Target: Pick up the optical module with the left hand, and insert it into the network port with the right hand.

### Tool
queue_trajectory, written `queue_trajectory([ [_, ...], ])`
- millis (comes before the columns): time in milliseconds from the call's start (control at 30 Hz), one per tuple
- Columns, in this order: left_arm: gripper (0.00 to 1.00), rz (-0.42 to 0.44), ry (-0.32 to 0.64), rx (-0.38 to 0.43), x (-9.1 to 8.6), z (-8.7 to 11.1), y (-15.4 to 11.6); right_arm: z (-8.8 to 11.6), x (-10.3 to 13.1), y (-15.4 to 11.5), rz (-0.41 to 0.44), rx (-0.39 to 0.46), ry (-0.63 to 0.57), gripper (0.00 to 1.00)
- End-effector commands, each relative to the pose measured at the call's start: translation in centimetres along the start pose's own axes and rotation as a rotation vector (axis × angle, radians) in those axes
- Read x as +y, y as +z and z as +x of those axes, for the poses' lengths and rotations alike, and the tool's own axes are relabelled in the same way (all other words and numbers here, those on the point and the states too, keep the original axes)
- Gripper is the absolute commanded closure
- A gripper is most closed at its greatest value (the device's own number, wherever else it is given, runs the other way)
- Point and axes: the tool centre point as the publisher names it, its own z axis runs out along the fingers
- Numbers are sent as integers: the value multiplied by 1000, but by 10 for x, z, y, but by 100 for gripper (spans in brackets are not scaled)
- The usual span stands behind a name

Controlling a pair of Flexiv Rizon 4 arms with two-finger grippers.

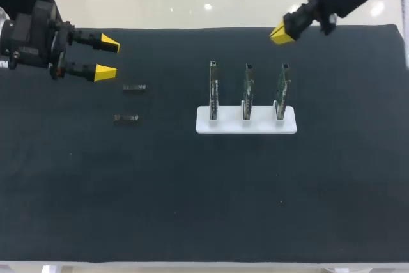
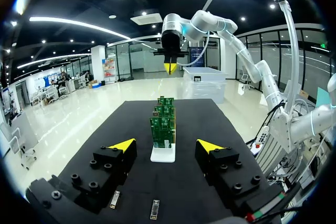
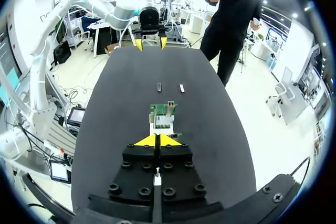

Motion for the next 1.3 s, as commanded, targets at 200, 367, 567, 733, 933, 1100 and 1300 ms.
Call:
queue_trajectory([
  [200, 0, -2, -1, 4, 0, -1, 0, 9, 8, -7, 24, -21, 14, 0],
  [367, 0, -2, -1, 4, 0, -1, 0, 9, 8, -7, 24, -21, 14, 0],
  [567, 0, -2, -1, 4, 0, -1, 0, 9, 8, -7, 24, -21, 14, 0],
  [733, 0, -2, -1, 4, 0, -1, 0, 9, 8, -7, 24, -21, 14, 0],
  [933, 0, -2, -1, 4, 0, -1, 0, 9, 8, -7, 24, -21, 14, 0],
  [1100, 0, -2, -1, 4, 0, -1, 0, 9, 8, -7, 24, -21, 14, 0],
  [1300, 0, 36, -20, 18, -1, 1, -14, 9, 8, -7, 24, -21, 14, 0],
])
